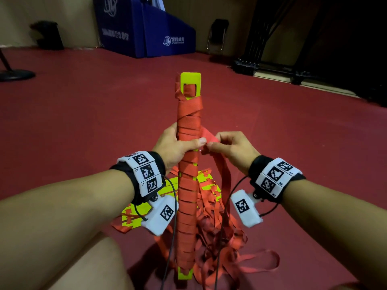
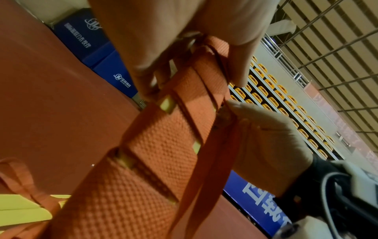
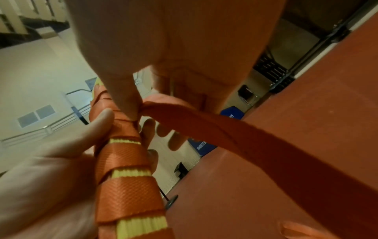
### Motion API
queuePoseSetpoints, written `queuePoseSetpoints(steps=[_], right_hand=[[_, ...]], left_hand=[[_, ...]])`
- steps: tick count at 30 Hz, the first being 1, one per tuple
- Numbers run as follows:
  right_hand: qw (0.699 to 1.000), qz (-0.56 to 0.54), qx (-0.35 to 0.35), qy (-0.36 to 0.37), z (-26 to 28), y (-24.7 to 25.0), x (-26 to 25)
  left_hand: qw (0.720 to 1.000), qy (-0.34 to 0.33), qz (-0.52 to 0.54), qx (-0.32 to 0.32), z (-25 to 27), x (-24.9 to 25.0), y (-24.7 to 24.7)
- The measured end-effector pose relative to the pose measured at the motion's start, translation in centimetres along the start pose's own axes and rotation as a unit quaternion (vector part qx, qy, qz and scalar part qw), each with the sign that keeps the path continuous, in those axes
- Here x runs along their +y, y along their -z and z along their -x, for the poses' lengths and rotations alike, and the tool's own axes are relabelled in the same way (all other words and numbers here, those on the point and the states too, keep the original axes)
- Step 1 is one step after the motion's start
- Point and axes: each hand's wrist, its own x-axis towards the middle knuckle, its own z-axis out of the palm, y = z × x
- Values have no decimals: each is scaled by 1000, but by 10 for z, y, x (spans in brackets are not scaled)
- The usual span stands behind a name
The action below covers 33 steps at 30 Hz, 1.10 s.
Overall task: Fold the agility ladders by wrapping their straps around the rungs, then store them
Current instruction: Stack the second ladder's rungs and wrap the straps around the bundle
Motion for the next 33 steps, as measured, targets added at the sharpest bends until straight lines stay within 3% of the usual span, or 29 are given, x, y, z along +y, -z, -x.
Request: queuePoseSetpoints(steps=[4, 9, 12, 16, 20, 23, 27, 30, 33], right_hand=[[998, 20, -33, 41, 6, -3, -11], [985, 146, -45, 85, 4, -10, -15], [955, 273, -26, 114, 5, -16, -11], [932, 350, -10, 87, 6, -23, -5], [930, 361, 32, 61, 6, -26, -2], [941, 332, 53, 31, 3, -28, -3], [967, 239, 75, 36, -3, -22, -4], [992, 72, 91, 43, -5, -9, -1], [991, -85, 89, 43, -3, -3, 0]], left_hand=[[1000, -14, -13, 9, 4, 3, -4], [1000, -5, 6, 24, 3, 4, -9], [999, 11, -18, 26, 1, -4, -8], [998, 56, 40, 10, 6, 6, -16], [990, 99, 98, -19, 10, 12, -24], [981, 141, 125, -37, 10, 15, -25], [974, 139, 171, -46, 6, 14, -24], [978, 136, 143, -69, 7, 14, -20], [979, 122, 125, -103, 10, 13, -18]])
